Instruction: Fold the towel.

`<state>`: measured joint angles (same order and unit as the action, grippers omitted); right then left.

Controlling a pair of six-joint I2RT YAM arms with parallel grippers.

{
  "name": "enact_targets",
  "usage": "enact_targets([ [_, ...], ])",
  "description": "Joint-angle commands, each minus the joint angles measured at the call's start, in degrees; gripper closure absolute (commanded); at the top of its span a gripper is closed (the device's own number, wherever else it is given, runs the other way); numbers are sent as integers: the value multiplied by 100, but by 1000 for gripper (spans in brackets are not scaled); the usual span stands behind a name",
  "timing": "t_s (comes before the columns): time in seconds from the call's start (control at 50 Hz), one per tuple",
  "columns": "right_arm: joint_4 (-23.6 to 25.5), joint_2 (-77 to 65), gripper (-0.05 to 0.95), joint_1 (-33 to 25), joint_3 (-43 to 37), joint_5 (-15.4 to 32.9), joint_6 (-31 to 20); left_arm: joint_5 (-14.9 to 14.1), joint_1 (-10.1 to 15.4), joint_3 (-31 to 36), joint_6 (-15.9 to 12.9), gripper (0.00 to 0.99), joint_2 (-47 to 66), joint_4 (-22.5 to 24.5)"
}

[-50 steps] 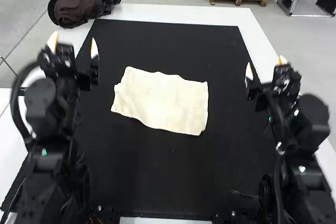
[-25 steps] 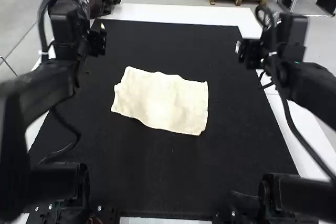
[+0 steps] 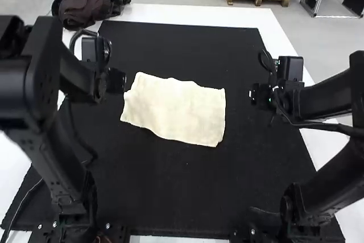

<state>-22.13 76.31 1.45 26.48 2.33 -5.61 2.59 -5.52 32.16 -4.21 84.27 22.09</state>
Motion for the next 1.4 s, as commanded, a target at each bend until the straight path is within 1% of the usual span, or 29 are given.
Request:
enact_targets([
  [0.0,192,-90,-7,22,270,-409,-186,-505,-55,396,113,39,283,-29],
  [0.1,297,-64,-11,127,419,-461,-178,-531,-63,686,113,38,599,-64],
  [0.18,323,42,-11,241,551,-567,-134,-707,-63,941,131,38,837,-143],
  [0.22,367,138,-10,312,613,-584,-107,-795,-63,1029,219,38,916,-178],
  [0.26,394,279,-8,391,683,-602,-2,-883,-72,1126,280,38,1013,-196],
  [0.4,473,666,-7,558,876,-707,288,-962,-72,1363,342,38,1303,-222],
  [0.6,438,1131,-10,760,1105,-822,578,-962,-72,1644,350,38,1786,-266],
  [0.68,429,1325,-11,830,1246,-945,807,-962,-63,1811,333,38,1997,-363],
  [0.76,429,1500,-11,892,1386,-971,921,-962,-55,2004,298,38,2225,-512],
  [1.18,235,2441,-10,1147,1914,-971,1070,-962,-19,2778,210,38,3087,-723],
  [1.38,68,2775,-10,1261,2010,-971,1097,-962,86,3042,192,38,3236,-785],
])
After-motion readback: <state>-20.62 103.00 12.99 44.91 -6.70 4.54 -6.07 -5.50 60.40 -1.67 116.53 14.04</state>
